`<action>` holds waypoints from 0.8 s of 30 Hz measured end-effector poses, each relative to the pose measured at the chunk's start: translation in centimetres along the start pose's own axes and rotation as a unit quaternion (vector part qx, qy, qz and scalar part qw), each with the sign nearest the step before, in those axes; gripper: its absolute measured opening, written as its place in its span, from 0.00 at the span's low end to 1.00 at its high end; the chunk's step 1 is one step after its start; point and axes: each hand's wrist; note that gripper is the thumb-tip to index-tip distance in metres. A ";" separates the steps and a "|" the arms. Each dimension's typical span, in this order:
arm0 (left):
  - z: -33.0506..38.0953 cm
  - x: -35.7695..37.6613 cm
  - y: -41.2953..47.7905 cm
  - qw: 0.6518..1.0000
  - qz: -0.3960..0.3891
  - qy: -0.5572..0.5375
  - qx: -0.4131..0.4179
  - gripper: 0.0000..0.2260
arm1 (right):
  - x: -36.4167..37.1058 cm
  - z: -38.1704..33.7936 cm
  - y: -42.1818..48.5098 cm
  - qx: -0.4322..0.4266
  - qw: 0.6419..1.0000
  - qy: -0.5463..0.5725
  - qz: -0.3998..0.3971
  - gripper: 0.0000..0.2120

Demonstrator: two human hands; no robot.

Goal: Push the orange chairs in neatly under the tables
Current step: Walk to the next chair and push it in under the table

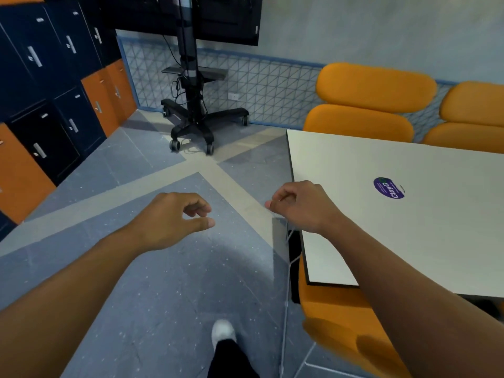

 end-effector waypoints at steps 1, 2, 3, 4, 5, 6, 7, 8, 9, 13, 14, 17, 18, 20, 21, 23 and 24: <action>-0.9 -0.5 1.6 1.000 -0.001 0.000 -0.001 0.13 | 0.2 0.0 1.9 0.001 1.000 0.003 0.001 0.11; -1.6 -0.8 3.1 1.000 -0.002 0.000 0.000 0.14 | 0.5 0.1 3.7 0.000 1.000 0.005 0.000 0.12; -2.5 -1.3 5.0 1.000 -0.006 -0.001 -0.002 0.14 | 0.7 0.1 5.8 0.000 1.000 0.007 -0.002 0.12; -3.2 -1.6 6.6 1.000 -0.011 0.000 -0.001 0.14 | 0.9 0.2 7.4 -0.001 1.000 0.006 -0.005 0.11; -3.9 -2.1 8.8 1.000 -0.018 -0.001 -0.002 0.14 | 1.0 0.3 9.7 0.001 1.000 0.011 -0.006 0.11; -4.6 -2.5 10.5 1.000 -0.023 0.000 -0.003 0.14 | 1.1 0.5 11.4 0.003 1.000 0.016 -0.008 0.11; -5.4 -3.3 13.0 1.000 -0.030 0.002 -0.006 0.14 | 1.0 0.6 13.8 0.005 1.000 0.022 -0.009 0.11; -5.8 -3.6 14.3 0.999 -0.035 0.001 -0.007 0.14 | 1.2 0.8 15.1 0.007 1.000 0.025 -0.012 0.11; -6.3 -4.4 16.3 0.999 -0.042 0.001 -0.012 0.14 | 1.1 0.9 17.0 0.010 1.000 0.024 -0.018 0.12; -8.6 -7.5 24.2 0.998 -0.055 0.017 -0.023 0.14 | 0.2 1.6 24.5 0.032 0.998 0.027 -0.040 0.16; -9.2 -8.1 25.8 0.998 -0.054 0.017 -0.022 0.14 | -0.1 1.6 25.8 0.035 0.998 0.028 -0.043 0.16; -10.3 -9.9 30.1 0.998 -0.060 0.017 -0.019 0.13 | -1.2 1.9 30.1 0.046 0.997 0.029 -0.048 0.17; -10.8 -10.5 32.0 0.998 -0.062 0.015 -0.019 0.13 | -1.8 1.9 31.8 0.049 0.997 0.029 -0.049 0.17; -11.4 -11.6 35.1 0.998 -0.063 0.009 -0.016 0.14 | -2.5 2.0 34.6 0.051 0.997 0.032 -0.043 0.18; -11.6 -12.0 36.4 0.998 -0.066 0.010 -0.012 0.14 | -2.8 2.0 35.7 0.053 0.997 0.031 -0.039 0.18; -12.2 -12.8 39.3 0.997 -0.071 0.009 -0.003 0.14 | -3.4 2.3 38.3 0.059 0.997 0.029 -0.035 0.18; -12.6 -13.3 41.2 0.997 -0.074 0.010 0.001 0.13 | -3.6 2.4 40.1 0.063 0.997 0.028 -0.033 0.19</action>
Point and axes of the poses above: each hand's wrist, its own y-axis towards the middle knuckle, its own x-axis out of the palm, z = x × y, and after that the axes turned 8 degrees about -z, right-handed
